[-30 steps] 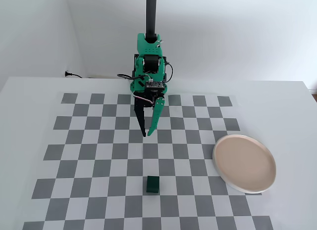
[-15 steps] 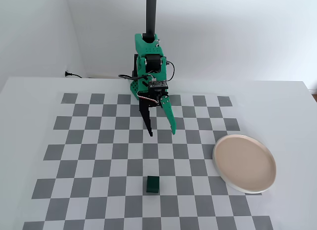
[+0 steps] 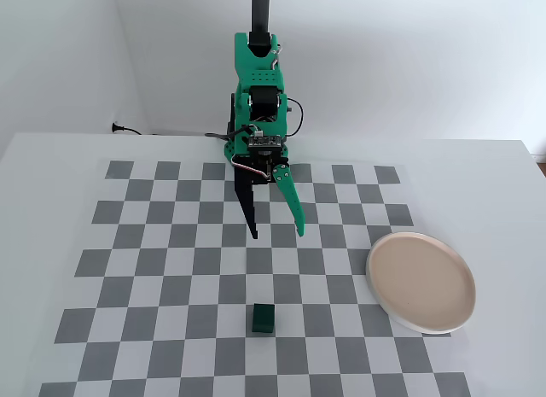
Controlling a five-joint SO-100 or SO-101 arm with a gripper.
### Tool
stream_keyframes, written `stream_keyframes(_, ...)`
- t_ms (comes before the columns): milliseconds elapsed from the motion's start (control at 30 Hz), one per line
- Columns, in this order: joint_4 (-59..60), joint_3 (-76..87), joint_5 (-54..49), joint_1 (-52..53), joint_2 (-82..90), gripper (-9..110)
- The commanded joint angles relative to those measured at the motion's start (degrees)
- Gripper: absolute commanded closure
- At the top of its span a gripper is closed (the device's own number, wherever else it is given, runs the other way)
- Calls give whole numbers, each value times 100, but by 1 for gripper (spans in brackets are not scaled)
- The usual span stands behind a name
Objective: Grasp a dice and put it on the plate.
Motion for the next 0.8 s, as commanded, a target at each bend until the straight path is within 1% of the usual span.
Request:
stream_keyframes(0,-404,-923,-9,141,-879,75)
stream_keyframes(600,-1099,-2812,-281,229,-3867,75)
stream_keyframes(700,-1318,-2988,-431,229,-4263,71)
stream_keyframes(767,-1485,-3050,-501,229,-4491,70)
